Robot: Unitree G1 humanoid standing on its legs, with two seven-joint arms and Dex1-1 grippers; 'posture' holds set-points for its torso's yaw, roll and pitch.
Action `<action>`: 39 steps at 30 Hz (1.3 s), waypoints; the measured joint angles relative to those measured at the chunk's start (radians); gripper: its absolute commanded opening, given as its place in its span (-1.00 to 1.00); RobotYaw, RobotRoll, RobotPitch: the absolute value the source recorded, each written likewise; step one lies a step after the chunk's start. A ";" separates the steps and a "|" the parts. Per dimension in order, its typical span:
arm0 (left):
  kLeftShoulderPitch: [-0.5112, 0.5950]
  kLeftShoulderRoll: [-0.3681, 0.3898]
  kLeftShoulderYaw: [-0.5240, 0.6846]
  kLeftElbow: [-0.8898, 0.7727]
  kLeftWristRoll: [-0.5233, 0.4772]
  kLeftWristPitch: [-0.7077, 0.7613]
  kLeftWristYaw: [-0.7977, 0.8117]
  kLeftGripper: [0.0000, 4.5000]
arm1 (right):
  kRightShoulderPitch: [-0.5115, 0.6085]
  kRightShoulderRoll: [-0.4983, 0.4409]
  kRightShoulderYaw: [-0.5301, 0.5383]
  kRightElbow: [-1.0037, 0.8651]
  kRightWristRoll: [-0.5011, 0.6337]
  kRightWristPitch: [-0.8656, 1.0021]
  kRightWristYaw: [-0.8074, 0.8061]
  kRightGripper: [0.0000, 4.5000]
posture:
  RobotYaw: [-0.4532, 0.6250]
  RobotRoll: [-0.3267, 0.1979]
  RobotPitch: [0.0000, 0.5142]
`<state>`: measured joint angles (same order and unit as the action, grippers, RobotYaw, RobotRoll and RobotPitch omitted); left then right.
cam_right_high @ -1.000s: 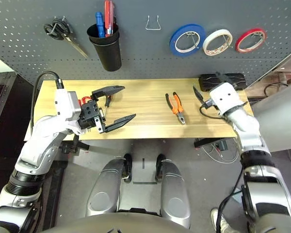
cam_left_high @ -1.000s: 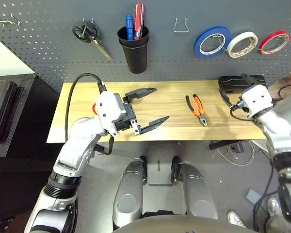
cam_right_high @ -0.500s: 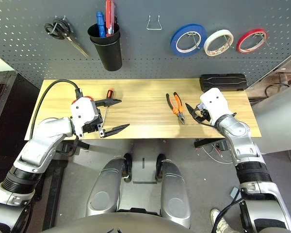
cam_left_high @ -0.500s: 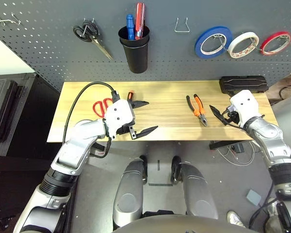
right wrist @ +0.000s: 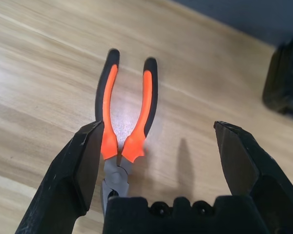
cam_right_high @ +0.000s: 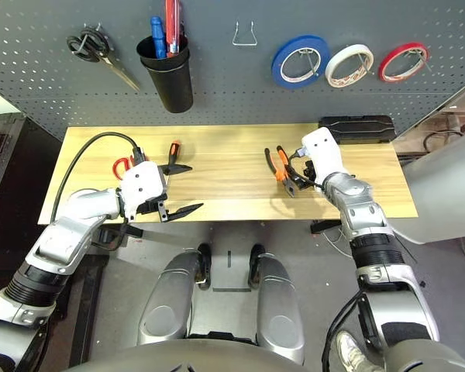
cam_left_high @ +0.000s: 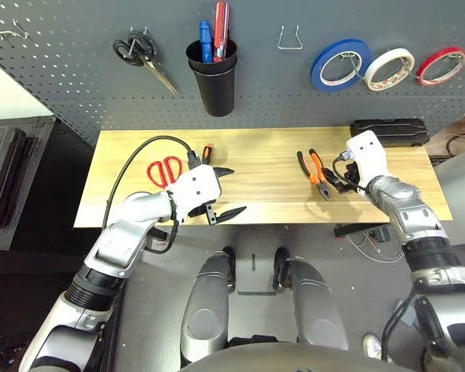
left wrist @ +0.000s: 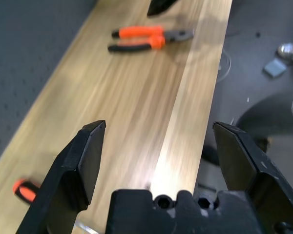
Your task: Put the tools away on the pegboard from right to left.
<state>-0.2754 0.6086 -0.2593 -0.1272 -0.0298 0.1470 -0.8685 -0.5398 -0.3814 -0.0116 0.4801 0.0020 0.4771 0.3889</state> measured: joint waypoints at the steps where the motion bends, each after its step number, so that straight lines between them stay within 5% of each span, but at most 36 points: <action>1: -0.004 0.000 -0.002 0.006 0.004 -0.002 -0.003 1.00 | -0.013 0.006 0.000 0.019 0.000 0.025 -0.006 0.98 | 0.14 0.25 0.38; 19: -0.053 -0.006 -0.024 0.039 0.037 0.003 -0.013 1.00 | -0.276 0.082 0.011 0.419 -0.010 0.071 -0.023 0.98 | 0.19 0.25 0.60; 30: -0.053 -0.006 -0.024 0.039 0.042 0.019 -0.012 1.00 | -0.329 0.100 0.010 0.496 -0.017 0.050 -0.038 0.98 | 0.20 0.25 0.60; 37: -0.060 -0.008 -0.024 0.039 0.048 0.023 -0.012 1.00 | -0.351 0.108 0.004 0.505 -0.021 0.094 -0.058 0.15 | 0.20 0.25 0.56; 39: -0.063 -0.008 -0.024 0.040 0.050 0.023 -0.011 1.00 | -0.352 0.111 0.001 0.504 -0.021 0.097 -0.059 0.15 | 0.20 0.25 0.55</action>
<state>-0.3387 0.6003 -0.2831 -0.0869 0.0204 0.1699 -0.8798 -0.8913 -0.2706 -0.0108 0.9838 -0.0192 0.5736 0.3295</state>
